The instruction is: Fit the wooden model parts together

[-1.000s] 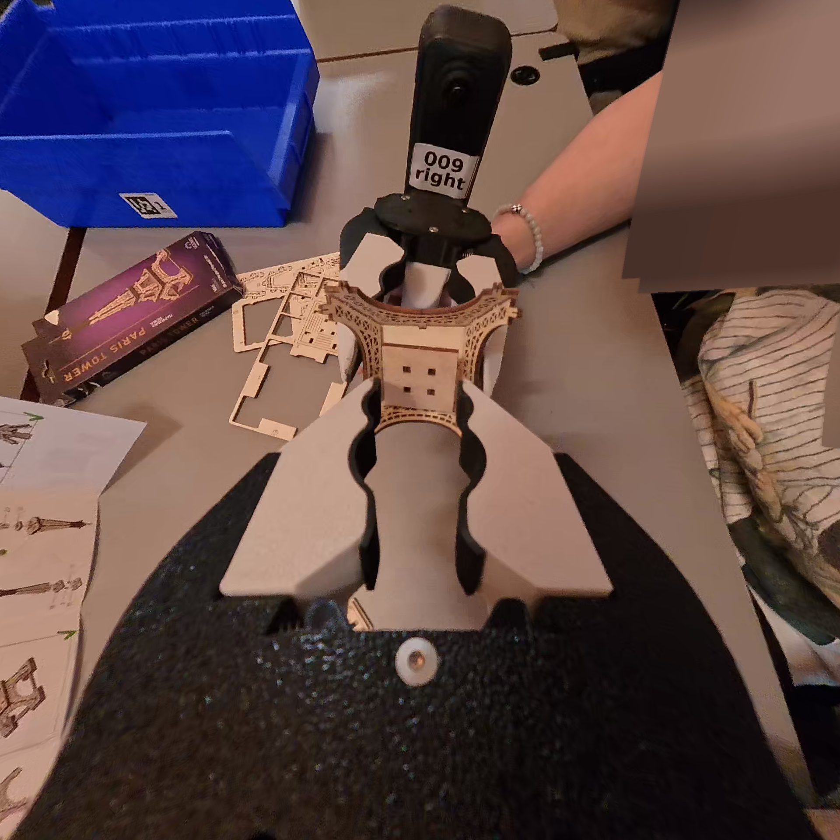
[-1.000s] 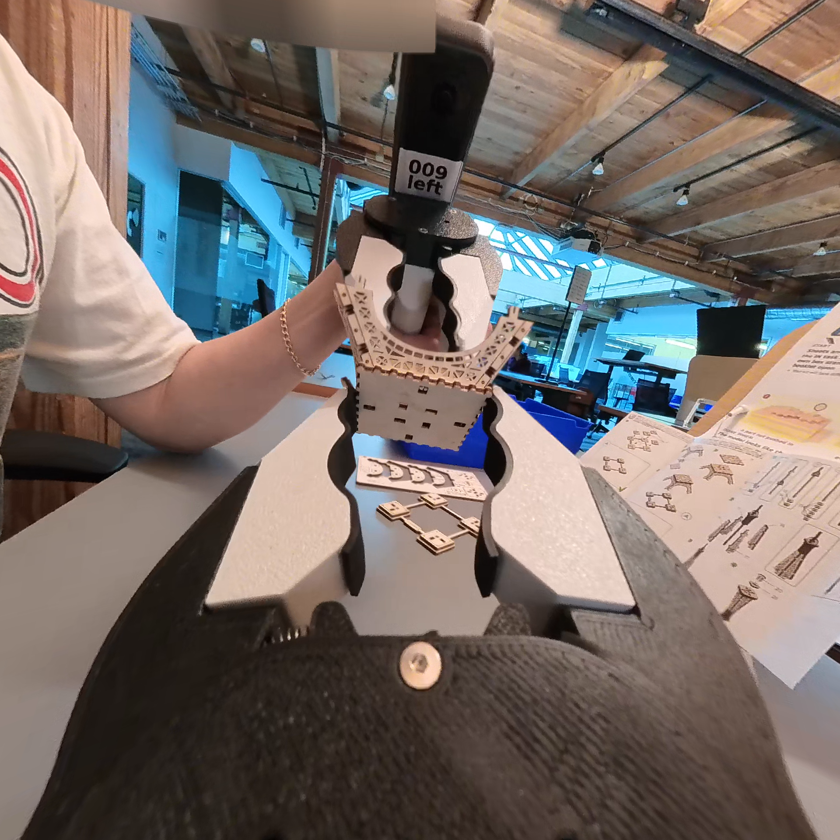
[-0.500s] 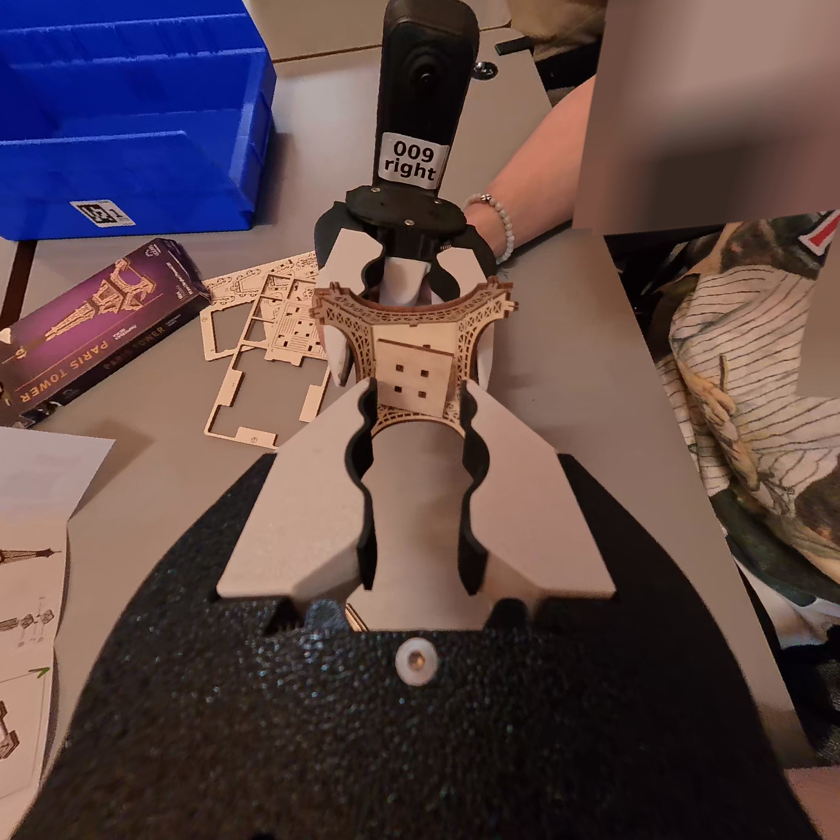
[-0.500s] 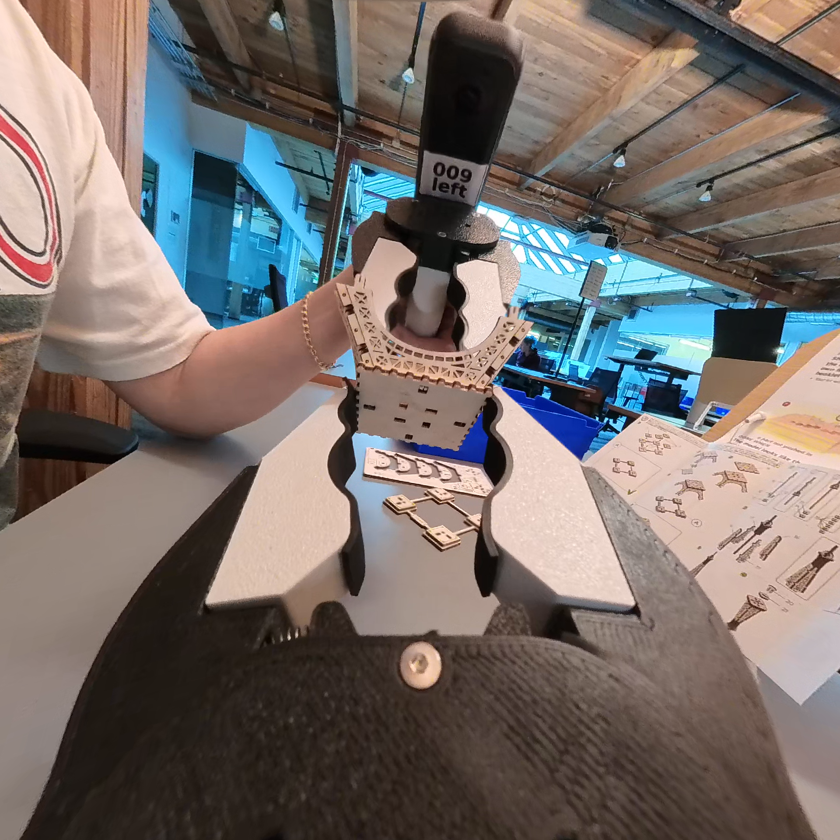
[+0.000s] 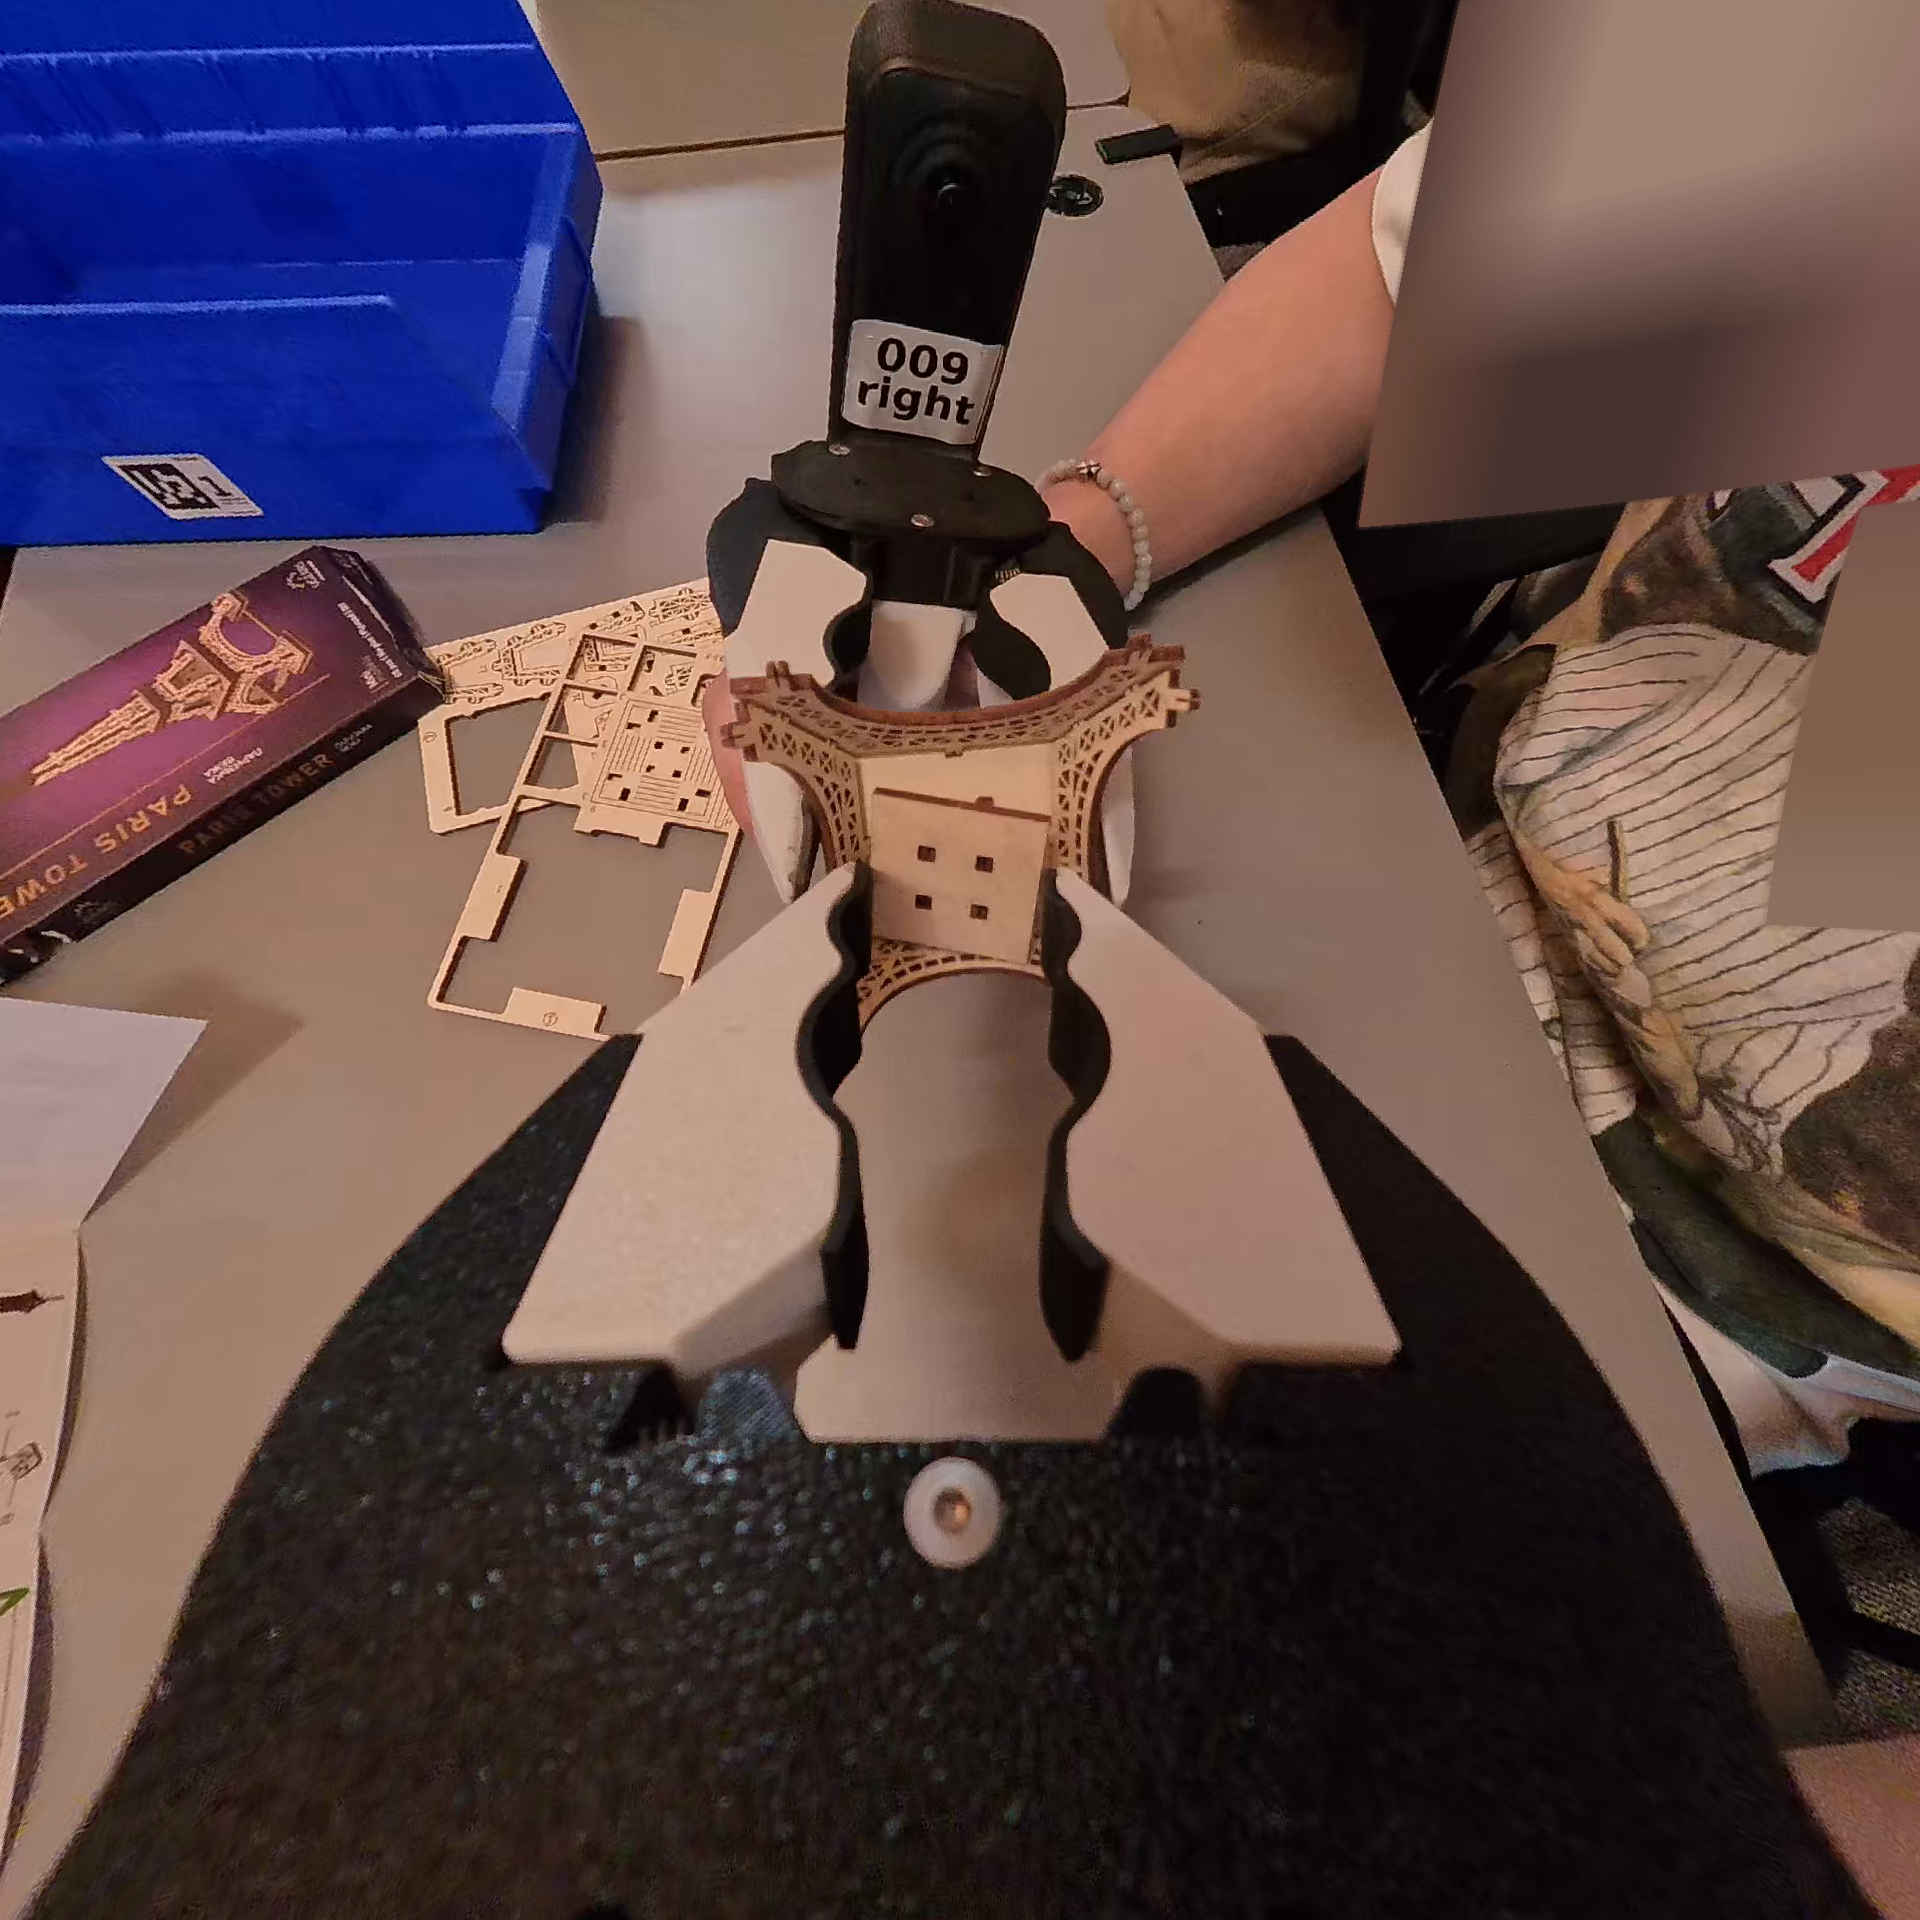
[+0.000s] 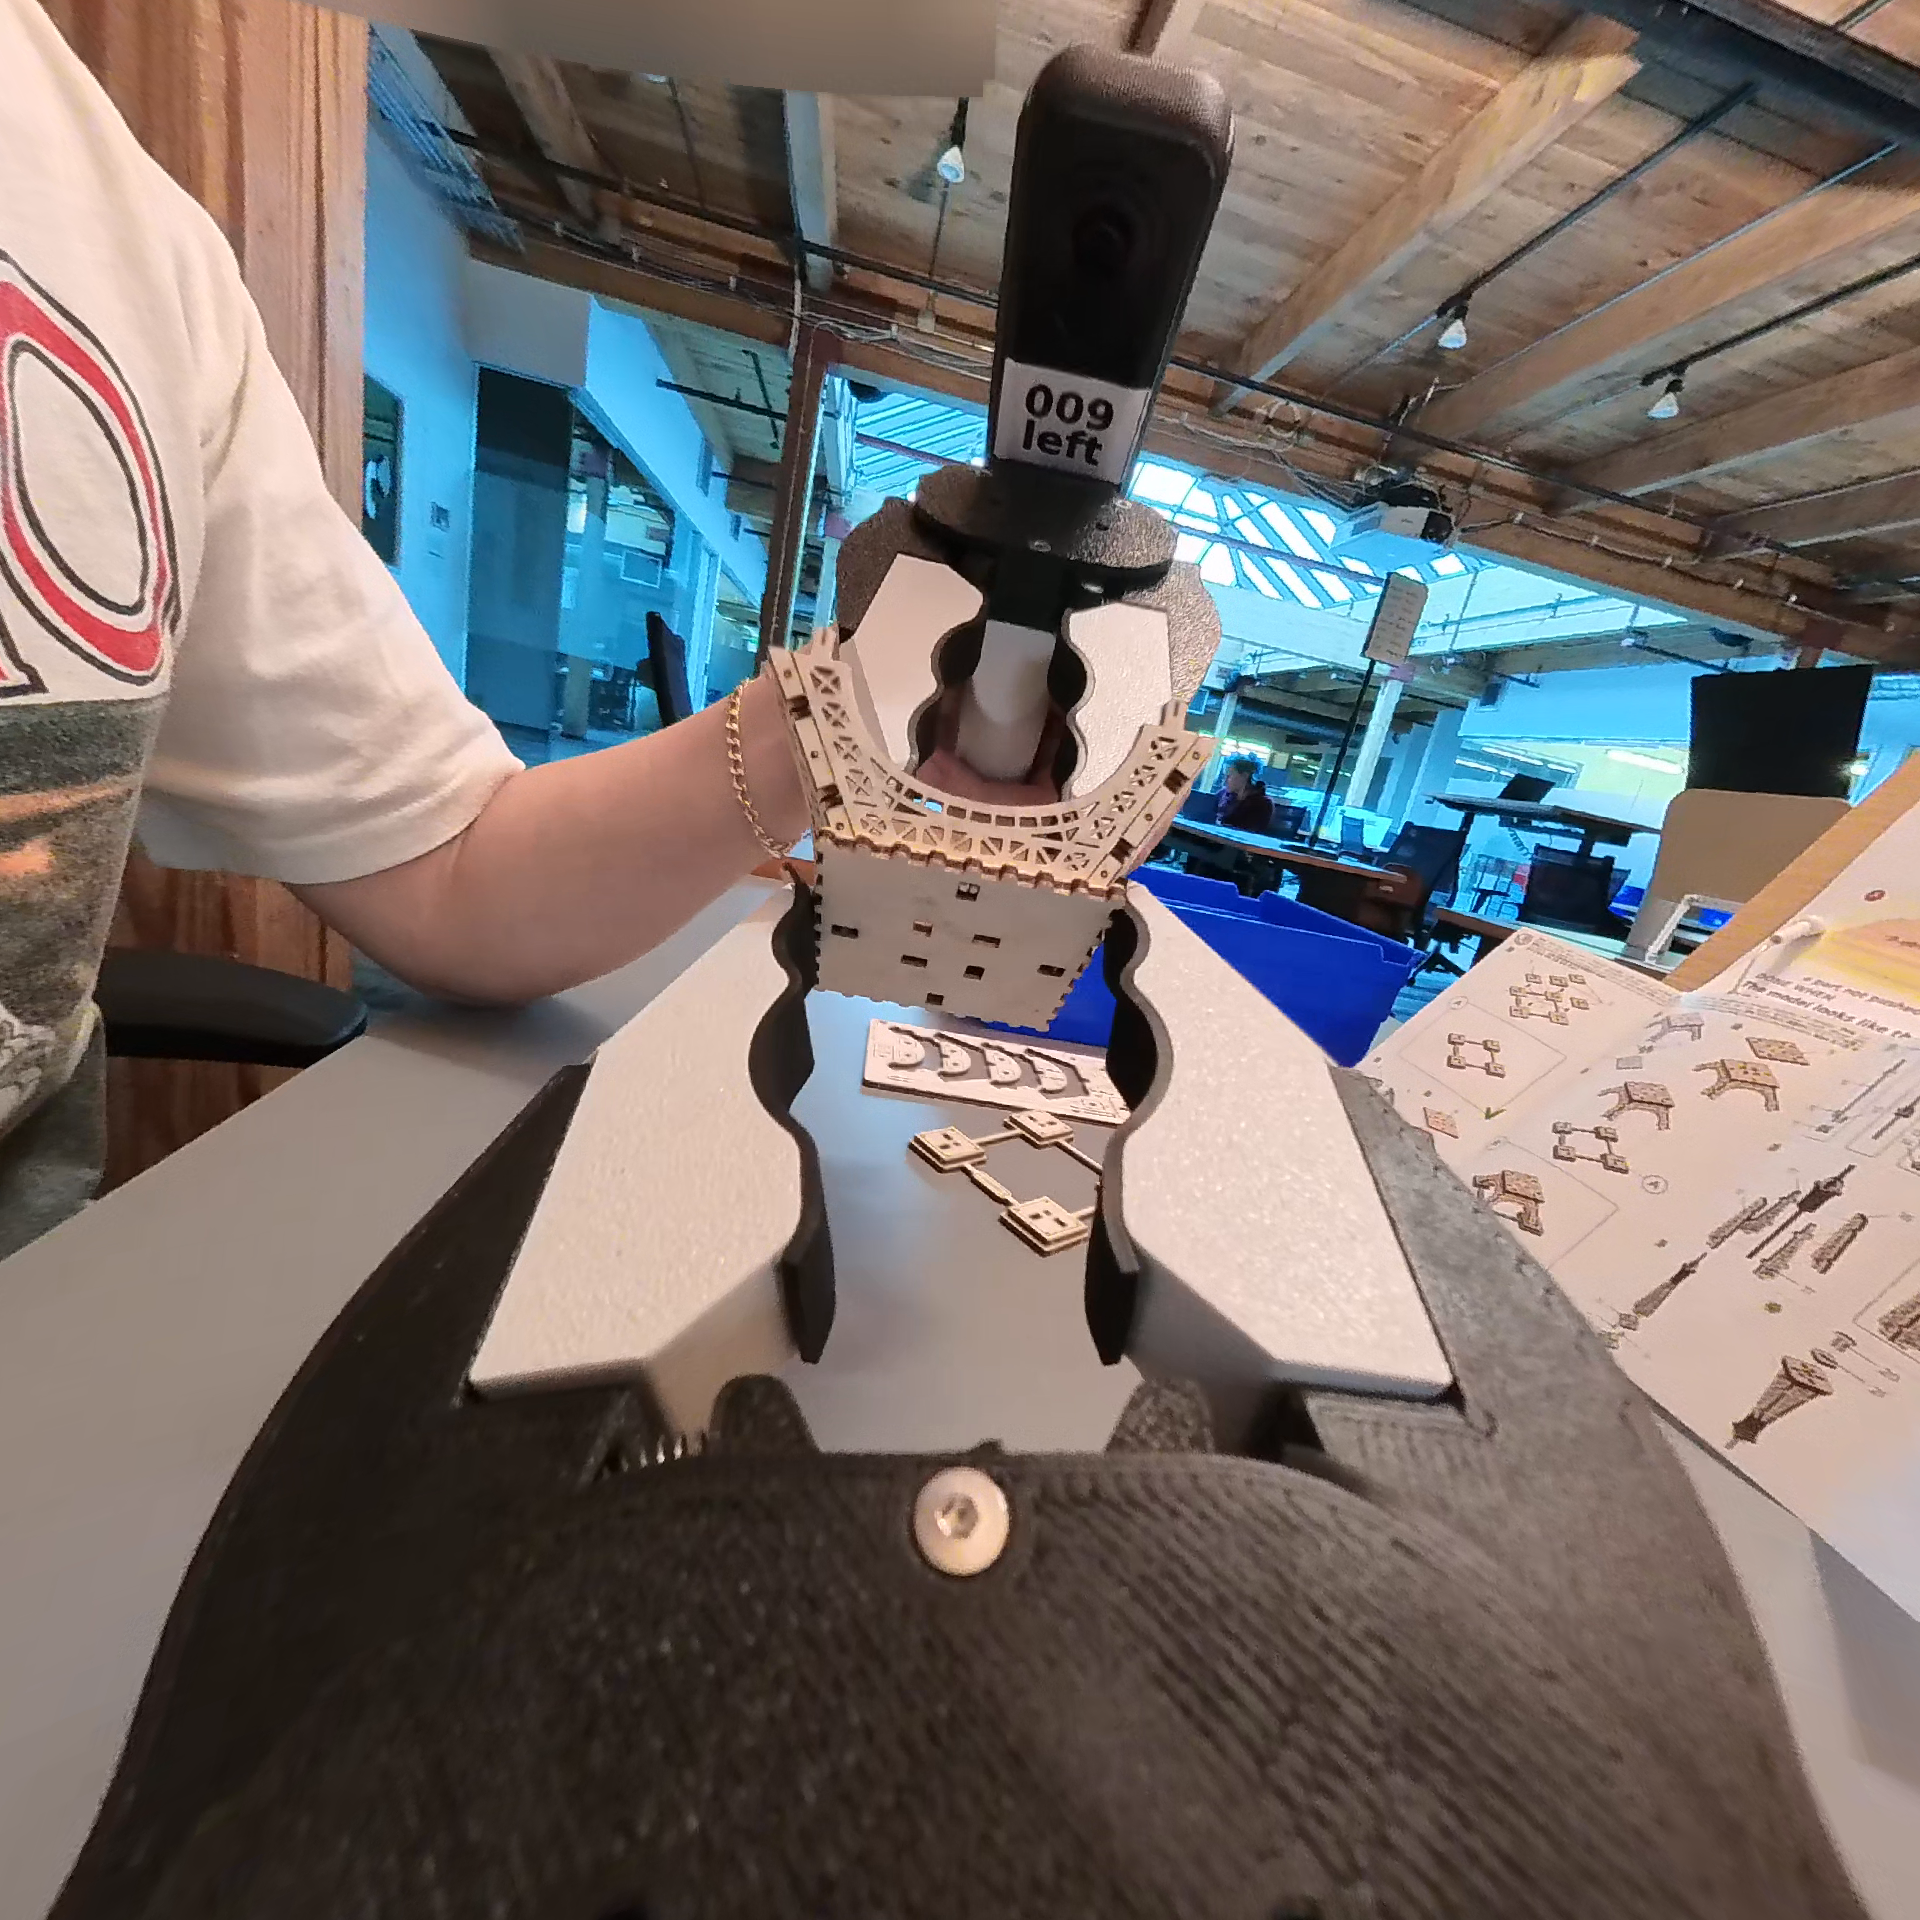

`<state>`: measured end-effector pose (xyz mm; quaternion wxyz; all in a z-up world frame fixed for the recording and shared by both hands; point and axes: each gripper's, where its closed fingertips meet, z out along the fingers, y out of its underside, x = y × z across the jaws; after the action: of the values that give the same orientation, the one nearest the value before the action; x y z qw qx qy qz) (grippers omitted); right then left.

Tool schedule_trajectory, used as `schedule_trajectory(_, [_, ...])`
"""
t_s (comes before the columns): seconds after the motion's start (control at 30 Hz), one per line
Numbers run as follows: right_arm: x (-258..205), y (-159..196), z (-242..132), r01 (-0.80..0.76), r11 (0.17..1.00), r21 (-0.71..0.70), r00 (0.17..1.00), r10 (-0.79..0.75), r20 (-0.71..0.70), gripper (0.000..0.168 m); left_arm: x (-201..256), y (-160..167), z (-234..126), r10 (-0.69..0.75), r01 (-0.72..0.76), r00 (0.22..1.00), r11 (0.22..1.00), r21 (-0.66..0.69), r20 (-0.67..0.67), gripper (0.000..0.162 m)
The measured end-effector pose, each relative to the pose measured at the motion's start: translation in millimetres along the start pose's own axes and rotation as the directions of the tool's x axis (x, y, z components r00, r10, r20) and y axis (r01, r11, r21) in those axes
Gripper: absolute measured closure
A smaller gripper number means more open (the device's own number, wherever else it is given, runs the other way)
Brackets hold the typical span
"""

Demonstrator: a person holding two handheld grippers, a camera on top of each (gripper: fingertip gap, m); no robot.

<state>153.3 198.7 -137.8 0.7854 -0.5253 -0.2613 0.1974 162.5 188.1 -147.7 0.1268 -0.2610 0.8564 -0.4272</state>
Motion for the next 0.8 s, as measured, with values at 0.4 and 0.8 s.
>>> schedule_trajectory(0.4, [-4.4,0.3,0.6,-0.024,1.0,0.004,0.999,0.024,0.031,0.114,4.6,3.4,0.4,0.03,-0.03,0.999,1.0,0.007,-0.045,0.134])
schedule_trajectory(0.8, [-5.6,1.6,0.6,-0.05,0.999,0.002,0.998,0.05,0.045,0.114,4.0,5.0,-3.6,0.024,-0.022,0.997,0.999,0.035,-0.07,0.135])
